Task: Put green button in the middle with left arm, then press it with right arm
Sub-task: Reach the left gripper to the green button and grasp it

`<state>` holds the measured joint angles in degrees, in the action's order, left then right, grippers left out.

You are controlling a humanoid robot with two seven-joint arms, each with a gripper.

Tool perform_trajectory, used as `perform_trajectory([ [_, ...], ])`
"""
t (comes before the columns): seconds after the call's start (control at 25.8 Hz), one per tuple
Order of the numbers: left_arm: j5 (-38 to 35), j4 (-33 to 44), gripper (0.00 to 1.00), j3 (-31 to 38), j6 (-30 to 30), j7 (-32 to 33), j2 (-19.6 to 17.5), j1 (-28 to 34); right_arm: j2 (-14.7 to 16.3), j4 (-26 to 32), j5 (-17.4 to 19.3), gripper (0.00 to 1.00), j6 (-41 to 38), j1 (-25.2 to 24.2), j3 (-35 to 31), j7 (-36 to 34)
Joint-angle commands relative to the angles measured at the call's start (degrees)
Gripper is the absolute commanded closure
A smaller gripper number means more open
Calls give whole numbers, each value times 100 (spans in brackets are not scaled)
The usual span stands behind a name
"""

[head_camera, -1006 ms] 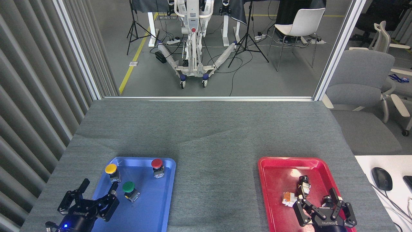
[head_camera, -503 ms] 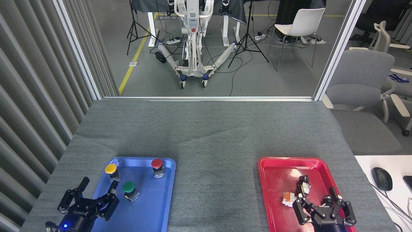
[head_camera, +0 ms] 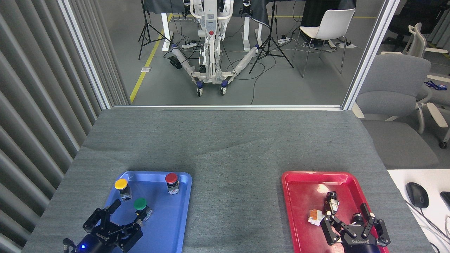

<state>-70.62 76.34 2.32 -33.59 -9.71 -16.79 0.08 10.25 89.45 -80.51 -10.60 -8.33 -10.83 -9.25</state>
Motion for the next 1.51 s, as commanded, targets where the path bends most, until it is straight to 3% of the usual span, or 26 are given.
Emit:
perform_trajectory([
  [0.0,-5,-576,1,-197,-121,-31,-17,-227,-5,-6,0,0,-4,-2,1,2],
  [0.62,-400,-2070,2,-399,72,-40,18,-983,4,-59,0,0,-12,-2,2,2],
  [1.28,-699,-2220,4,-434,441,-92,255,-1256,12,-59,0,0,-12,-2,2,2],
  [1.32,-690,-2220,6,-434,441,-92,273,-1256,12,-59,0,0,-12,-2,-7,2],
  [1.47,-690,-2220,34,-443,529,-92,361,-1256,4,-68,9,0,-30,-11,2,2],
])
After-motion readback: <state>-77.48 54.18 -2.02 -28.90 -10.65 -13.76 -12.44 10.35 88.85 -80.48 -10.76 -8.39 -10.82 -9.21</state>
